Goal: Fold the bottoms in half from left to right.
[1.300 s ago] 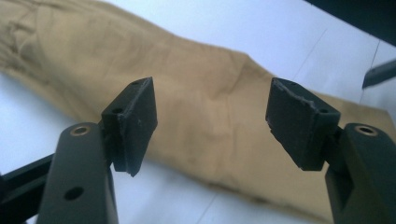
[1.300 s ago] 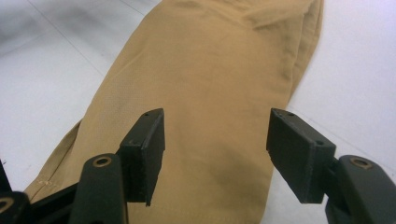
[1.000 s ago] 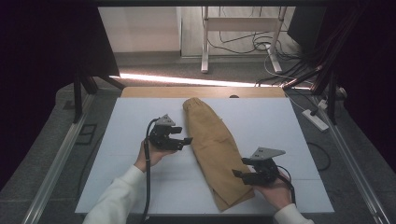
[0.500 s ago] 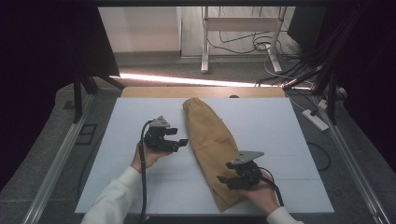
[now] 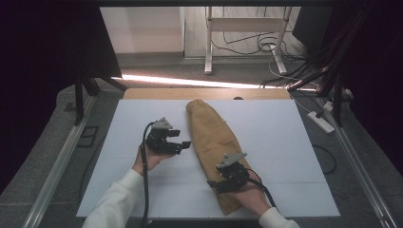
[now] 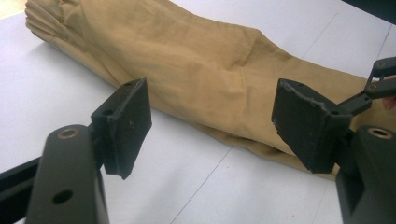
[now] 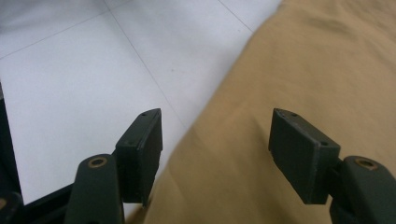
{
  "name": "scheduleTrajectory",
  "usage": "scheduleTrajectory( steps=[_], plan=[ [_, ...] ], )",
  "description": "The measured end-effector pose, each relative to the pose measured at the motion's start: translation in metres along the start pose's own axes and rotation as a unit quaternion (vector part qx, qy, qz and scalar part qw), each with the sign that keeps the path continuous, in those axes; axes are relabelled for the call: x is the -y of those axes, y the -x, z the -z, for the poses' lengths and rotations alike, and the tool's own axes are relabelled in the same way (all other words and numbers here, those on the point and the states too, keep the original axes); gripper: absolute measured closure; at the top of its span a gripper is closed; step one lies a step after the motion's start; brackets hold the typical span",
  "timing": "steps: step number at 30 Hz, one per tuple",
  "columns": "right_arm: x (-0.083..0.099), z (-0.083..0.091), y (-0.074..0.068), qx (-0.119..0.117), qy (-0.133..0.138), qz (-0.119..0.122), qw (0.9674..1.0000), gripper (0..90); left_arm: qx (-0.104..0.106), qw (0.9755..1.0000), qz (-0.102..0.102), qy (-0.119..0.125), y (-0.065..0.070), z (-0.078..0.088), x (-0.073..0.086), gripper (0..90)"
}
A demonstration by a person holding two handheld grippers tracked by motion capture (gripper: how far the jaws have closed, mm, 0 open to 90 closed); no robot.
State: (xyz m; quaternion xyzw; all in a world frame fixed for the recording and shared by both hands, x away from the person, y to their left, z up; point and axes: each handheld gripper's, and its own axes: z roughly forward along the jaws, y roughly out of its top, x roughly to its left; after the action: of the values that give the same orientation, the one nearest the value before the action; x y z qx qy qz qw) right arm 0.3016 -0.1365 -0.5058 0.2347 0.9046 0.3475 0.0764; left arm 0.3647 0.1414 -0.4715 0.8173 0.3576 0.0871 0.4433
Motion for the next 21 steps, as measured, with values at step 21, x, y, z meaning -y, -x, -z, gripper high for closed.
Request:
scheduleTrajectory(
  steps=[21],
  plan=[
    [0.003, -0.015, -0.013, 0.039, -0.058, 0.038, 0.9968, 40.0, -0.009, 0.9999, 0.006, -0.002, -0.005, -0.001, 0.004, 27.0]
  ],
)
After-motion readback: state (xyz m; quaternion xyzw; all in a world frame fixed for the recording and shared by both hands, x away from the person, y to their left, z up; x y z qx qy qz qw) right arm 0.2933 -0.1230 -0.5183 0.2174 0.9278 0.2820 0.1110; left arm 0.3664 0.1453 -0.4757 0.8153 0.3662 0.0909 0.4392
